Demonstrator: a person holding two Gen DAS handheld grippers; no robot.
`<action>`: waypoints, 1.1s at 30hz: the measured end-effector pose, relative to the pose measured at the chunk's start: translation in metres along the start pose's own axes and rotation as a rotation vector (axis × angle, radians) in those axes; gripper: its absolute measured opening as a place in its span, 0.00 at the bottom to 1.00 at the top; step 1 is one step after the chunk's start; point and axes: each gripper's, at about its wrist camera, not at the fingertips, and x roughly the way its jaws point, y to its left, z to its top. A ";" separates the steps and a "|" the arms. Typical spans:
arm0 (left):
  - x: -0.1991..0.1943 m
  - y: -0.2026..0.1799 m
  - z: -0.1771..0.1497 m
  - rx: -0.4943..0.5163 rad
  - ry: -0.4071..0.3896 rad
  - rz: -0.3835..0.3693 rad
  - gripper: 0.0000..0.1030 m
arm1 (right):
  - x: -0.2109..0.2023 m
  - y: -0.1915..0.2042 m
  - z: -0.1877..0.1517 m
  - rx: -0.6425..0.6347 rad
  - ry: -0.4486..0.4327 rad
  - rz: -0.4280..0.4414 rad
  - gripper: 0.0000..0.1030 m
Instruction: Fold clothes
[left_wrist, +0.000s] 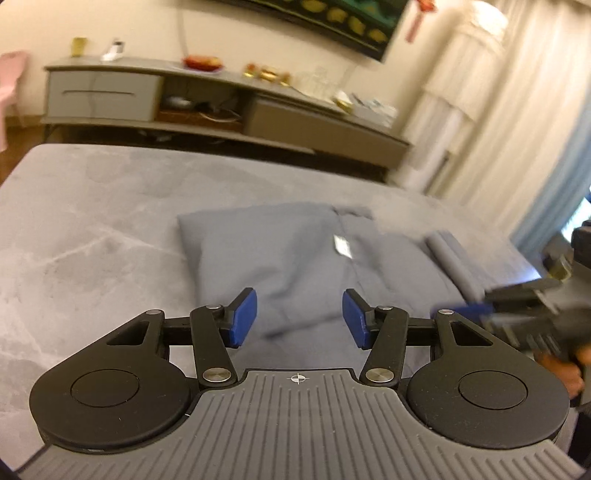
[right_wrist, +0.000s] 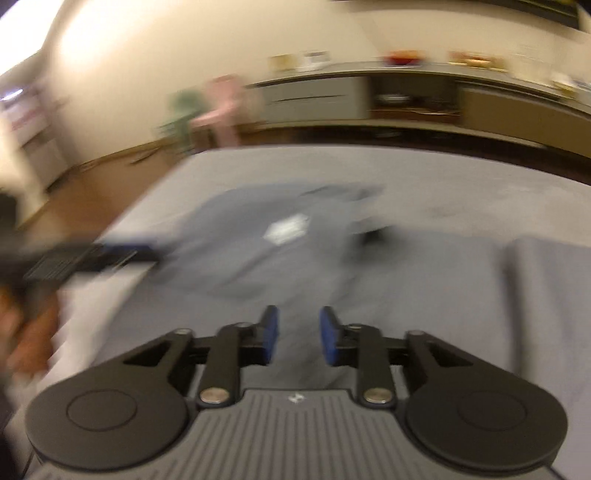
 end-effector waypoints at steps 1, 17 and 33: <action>0.006 0.000 -0.005 0.010 0.034 0.026 0.45 | -0.006 0.017 -0.011 -0.062 0.032 0.034 0.33; -0.012 -0.005 -0.005 -0.094 0.024 0.156 0.46 | -0.012 0.137 -0.038 -0.330 -0.042 -0.073 0.37; -0.045 -0.011 -0.004 0.011 -0.024 0.172 0.43 | -0.010 0.110 0.053 -0.198 -0.055 0.085 0.36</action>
